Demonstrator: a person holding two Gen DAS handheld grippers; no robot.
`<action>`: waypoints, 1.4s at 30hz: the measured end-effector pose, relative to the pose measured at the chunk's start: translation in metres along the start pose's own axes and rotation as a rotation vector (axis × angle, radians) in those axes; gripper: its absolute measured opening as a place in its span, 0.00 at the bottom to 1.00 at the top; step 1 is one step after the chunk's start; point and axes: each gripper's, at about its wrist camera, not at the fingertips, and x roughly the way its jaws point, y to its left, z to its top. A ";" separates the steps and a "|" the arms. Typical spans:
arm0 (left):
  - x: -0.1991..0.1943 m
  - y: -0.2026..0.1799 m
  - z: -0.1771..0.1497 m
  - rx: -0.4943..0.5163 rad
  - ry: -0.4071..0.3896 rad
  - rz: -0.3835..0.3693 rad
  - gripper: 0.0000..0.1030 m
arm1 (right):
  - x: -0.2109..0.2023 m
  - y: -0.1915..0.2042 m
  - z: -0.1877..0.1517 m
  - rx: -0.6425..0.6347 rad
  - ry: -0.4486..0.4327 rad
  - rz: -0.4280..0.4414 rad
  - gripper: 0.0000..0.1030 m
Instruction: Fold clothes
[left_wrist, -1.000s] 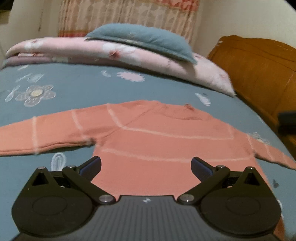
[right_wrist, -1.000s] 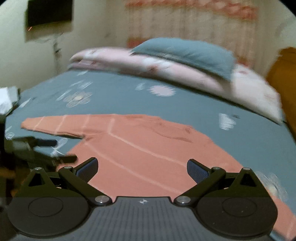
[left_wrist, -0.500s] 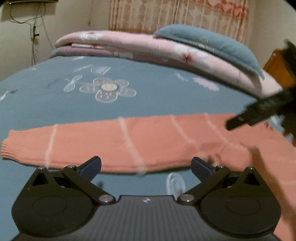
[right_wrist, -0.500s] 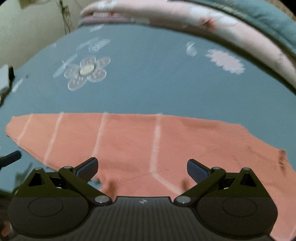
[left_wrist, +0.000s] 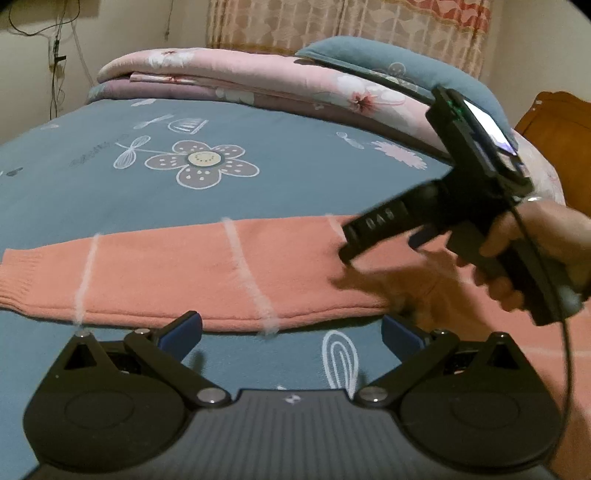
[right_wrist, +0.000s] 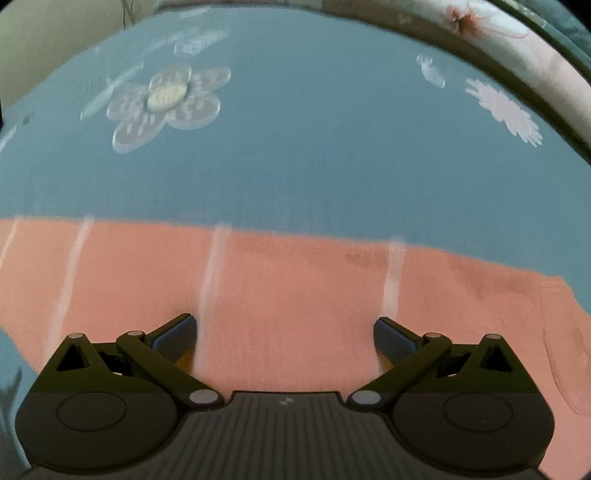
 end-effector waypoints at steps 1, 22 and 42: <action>0.000 0.001 0.000 -0.005 0.001 0.000 0.99 | 0.000 -0.001 0.001 0.004 -0.007 0.003 1.00; 0.004 -0.002 0.000 -0.011 0.021 -0.019 0.99 | -0.032 -0.013 -0.042 -0.018 0.066 -0.046 1.00; 0.012 -0.007 -0.003 0.009 0.052 0.016 0.99 | 0.004 -0.027 -0.006 0.055 -0.062 -0.025 1.00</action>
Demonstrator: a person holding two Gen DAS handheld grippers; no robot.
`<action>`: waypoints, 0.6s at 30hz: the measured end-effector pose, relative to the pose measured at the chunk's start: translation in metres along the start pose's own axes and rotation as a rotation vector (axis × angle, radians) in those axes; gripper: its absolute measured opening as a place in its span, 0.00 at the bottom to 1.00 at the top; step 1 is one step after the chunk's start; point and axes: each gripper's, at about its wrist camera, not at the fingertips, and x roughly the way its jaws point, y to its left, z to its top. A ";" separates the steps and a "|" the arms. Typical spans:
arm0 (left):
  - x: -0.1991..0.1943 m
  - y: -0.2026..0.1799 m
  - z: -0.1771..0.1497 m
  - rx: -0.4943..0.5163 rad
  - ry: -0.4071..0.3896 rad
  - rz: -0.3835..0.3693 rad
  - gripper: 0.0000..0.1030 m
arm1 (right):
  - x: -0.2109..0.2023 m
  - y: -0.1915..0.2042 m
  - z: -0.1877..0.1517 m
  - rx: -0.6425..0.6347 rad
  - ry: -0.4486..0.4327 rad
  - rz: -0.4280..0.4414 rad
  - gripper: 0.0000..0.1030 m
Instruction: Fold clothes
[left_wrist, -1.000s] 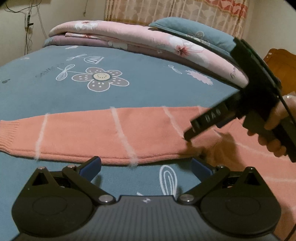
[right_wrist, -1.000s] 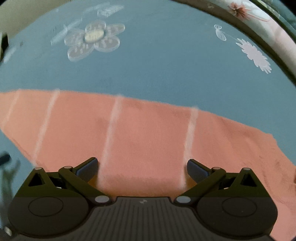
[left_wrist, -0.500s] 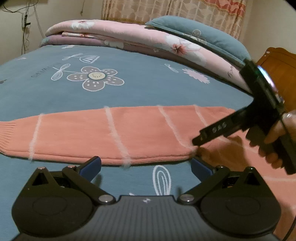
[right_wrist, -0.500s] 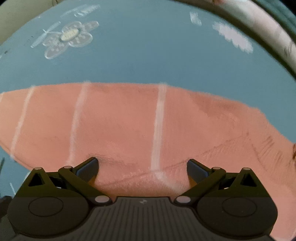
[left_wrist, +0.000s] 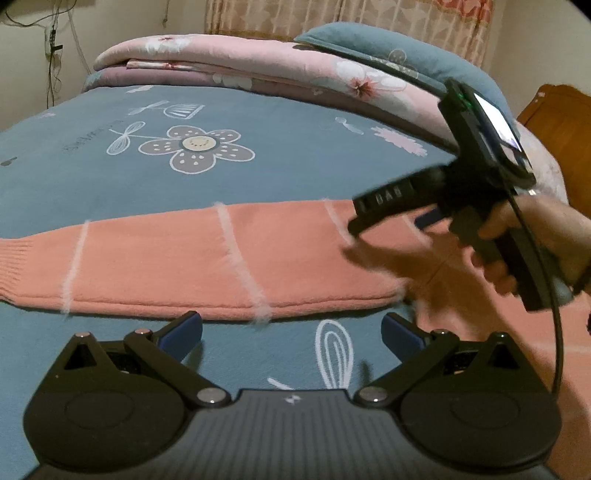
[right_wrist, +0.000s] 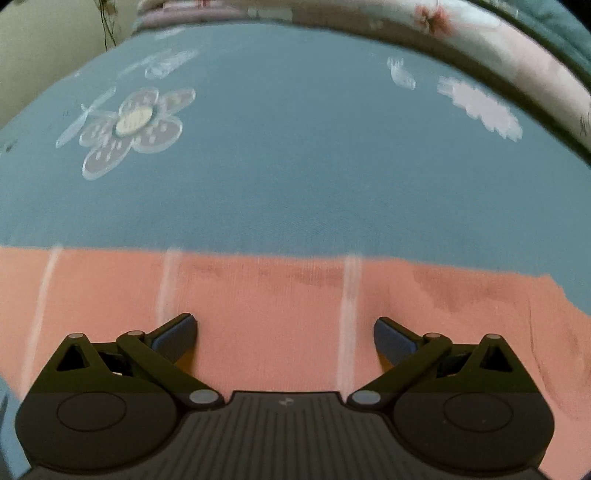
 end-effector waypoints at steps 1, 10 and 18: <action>0.001 -0.001 0.000 0.005 0.004 0.003 0.99 | -0.001 -0.001 0.002 0.006 -0.008 -0.001 1.00; -0.006 0.031 0.003 -0.115 0.001 0.052 0.99 | -0.015 0.039 -0.005 -0.078 0.026 0.135 1.00; -0.007 0.039 0.005 -0.155 -0.007 0.033 0.99 | -0.006 0.052 -0.002 -0.106 -0.060 0.100 1.00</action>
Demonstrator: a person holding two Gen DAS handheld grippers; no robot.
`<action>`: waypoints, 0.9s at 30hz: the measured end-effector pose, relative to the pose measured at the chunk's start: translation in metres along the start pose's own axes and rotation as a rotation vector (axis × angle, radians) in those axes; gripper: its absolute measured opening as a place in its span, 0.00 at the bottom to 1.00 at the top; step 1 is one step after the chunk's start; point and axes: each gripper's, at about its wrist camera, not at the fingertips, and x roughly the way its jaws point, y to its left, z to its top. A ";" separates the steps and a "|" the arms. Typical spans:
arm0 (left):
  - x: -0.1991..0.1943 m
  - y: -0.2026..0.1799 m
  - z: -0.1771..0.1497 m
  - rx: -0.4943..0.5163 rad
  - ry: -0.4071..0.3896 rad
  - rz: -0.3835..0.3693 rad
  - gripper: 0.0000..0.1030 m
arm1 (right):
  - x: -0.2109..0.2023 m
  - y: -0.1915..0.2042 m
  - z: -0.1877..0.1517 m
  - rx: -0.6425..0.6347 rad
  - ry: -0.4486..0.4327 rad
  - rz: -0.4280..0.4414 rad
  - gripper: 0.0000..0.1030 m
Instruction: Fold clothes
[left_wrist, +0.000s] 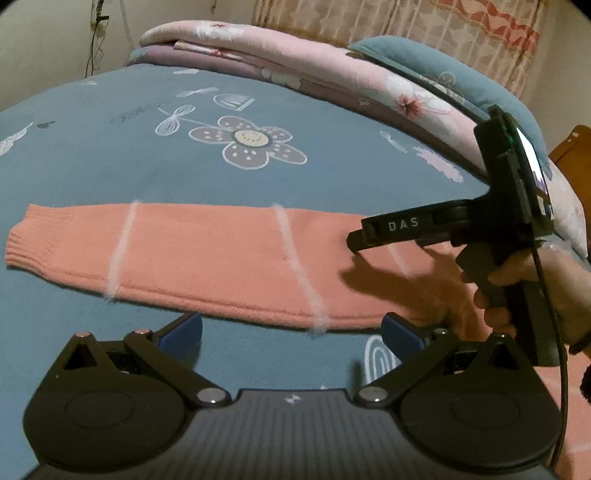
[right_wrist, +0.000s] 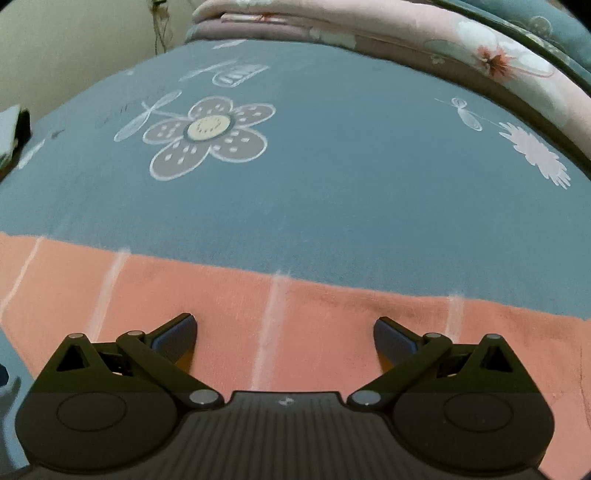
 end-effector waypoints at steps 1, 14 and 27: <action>0.000 -0.001 0.000 -0.002 -0.003 -0.006 0.99 | -0.008 -0.003 -0.001 0.007 0.002 0.003 1.00; 0.007 -0.026 -0.002 0.015 0.035 -0.076 0.99 | -0.133 -0.063 -0.041 0.038 0.060 -0.146 1.00; 0.013 -0.027 -0.004 0.017 0.053 -0.060 0.99 | -0.046 -0.092 -0.053 0.223 0.002 -0.215 1.00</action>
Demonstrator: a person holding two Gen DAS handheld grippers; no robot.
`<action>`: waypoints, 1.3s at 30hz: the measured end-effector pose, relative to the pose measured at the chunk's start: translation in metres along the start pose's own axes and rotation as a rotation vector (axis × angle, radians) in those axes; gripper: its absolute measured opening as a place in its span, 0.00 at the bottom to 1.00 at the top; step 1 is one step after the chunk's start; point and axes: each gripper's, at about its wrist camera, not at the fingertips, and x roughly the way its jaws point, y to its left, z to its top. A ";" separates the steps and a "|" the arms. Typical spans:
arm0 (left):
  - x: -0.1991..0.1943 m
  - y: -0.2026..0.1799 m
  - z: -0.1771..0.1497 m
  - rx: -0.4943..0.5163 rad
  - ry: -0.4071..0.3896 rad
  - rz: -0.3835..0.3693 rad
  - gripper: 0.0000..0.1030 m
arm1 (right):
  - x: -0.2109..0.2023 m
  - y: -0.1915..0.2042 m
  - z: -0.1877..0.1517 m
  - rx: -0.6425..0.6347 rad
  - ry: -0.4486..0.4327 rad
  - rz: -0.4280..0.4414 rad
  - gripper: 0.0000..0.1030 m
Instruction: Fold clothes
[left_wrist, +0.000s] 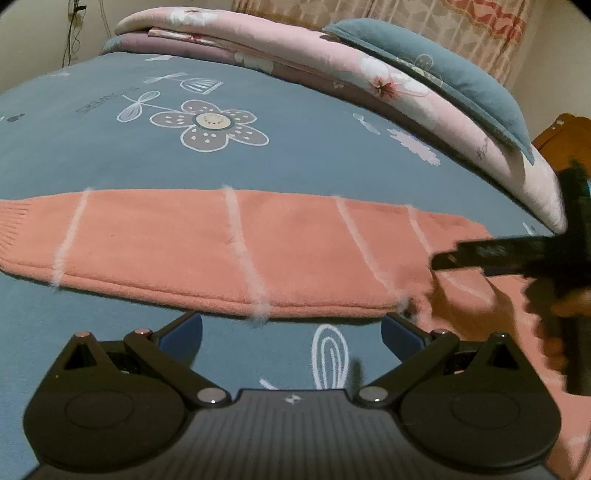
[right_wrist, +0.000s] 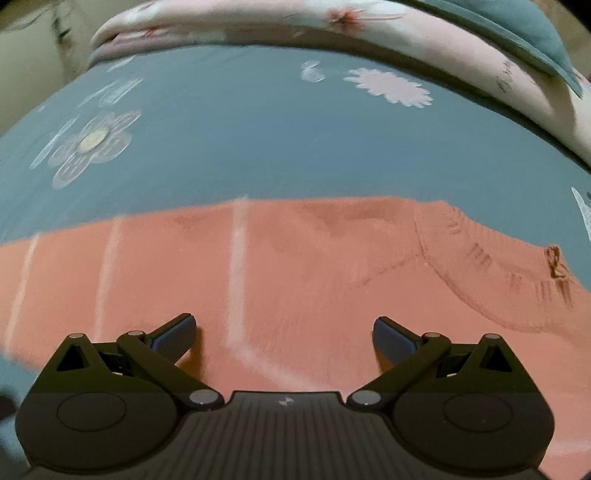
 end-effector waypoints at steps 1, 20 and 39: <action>0.001 0.000 0.000 0.003 0.001 0.000 0.99 | 0.007 -0.001 0.002 0.012 -0.008 -0.011 1.00; 0.010 -0.015 -0.004 0.071 0.022 0.029 0.99 | 0.020 -0.033 0.040 0.140 -0.038 0.176 1.00; 0.012 -0.015 -0.006 0.091 0.026 0.049 0.99 | 0.033 0.006 0.039 0.032 -0.041 0.285 1.00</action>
